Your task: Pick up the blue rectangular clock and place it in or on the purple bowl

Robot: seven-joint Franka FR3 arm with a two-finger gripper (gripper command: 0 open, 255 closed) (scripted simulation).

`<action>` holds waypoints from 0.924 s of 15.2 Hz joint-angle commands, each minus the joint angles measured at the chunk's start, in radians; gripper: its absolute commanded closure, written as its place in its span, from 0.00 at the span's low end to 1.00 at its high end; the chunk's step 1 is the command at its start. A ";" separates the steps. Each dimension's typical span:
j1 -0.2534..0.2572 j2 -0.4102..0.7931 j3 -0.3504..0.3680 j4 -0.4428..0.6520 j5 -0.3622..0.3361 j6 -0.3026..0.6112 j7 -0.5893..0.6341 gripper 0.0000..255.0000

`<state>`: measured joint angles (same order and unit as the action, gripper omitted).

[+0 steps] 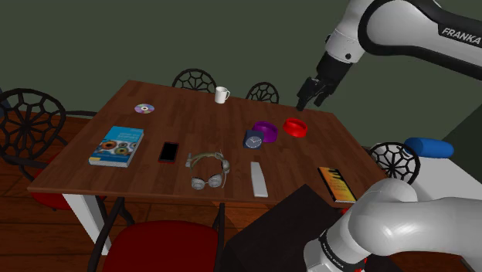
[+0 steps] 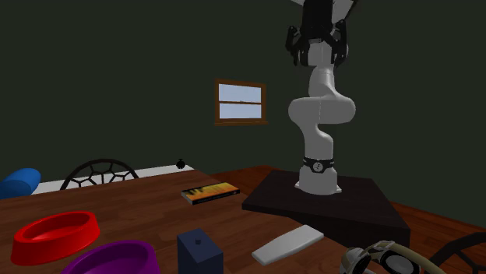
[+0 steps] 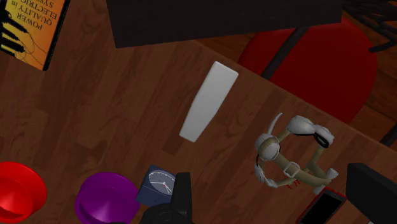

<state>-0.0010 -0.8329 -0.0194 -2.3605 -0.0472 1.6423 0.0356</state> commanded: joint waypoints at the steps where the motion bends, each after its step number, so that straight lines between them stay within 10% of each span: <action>1: 0.000 0.000 0.000 0.000 0.000 0.000 0.000 0.00; 14: 0.039 0.304 -0.248 -0.082 -0.095 0.368 -0.409 0.00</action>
<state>0.0317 -0.5743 -0.2461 -2.4522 -0.1401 1.9750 -0.3370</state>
